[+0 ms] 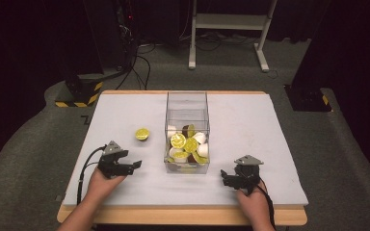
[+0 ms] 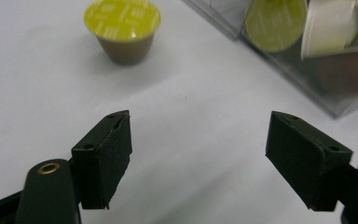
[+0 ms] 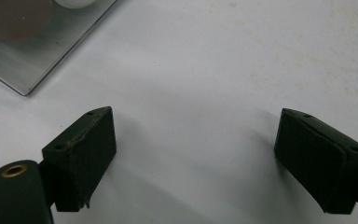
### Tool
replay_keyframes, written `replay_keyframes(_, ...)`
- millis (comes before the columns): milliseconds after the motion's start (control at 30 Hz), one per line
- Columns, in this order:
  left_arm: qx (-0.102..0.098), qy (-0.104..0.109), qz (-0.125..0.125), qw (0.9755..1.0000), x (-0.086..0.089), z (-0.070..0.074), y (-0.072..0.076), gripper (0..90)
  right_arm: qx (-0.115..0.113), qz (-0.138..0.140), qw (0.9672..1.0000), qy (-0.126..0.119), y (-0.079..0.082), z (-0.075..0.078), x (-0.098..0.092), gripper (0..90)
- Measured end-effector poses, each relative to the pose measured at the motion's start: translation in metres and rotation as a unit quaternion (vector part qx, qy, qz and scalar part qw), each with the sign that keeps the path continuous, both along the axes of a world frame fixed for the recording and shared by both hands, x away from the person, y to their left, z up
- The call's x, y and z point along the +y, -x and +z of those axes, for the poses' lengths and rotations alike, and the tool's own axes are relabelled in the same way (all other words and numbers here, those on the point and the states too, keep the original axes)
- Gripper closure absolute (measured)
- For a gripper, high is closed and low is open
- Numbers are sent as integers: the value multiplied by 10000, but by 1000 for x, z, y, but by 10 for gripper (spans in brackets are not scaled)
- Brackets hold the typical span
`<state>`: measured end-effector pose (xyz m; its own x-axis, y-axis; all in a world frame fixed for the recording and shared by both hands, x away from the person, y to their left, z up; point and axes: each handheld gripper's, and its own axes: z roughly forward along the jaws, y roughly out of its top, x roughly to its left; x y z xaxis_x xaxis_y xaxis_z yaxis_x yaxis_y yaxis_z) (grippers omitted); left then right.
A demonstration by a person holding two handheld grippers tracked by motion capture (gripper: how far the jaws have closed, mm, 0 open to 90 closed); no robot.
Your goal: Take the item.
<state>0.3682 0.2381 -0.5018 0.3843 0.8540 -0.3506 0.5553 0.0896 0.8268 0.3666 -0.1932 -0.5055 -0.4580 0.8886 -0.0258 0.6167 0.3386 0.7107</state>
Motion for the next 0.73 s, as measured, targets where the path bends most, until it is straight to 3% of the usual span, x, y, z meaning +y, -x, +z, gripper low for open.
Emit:
replay_keyframes(100, 84, -346, 18, 9994, 3, -12, 11, 196, -3, 1, 10000, 2, 0, 0, 0, 127)
replay_keyframes(133, 84, -346, 18, 9994, 3, -12, 11, 187, -3, 1, 10000, 2, 0, 0, 0, 127)
replay_keyframes(267, -156, -574, 89, 9982, -2, -17, 19, 162, 1, 6, 10000, 2, 0, 0, 0, 128)
replay_keyframes(733, -120, -577, 68, 9982, 0, -17, 18, 169, -3, 7, 10000, -3, 0, 0, 0, 128)
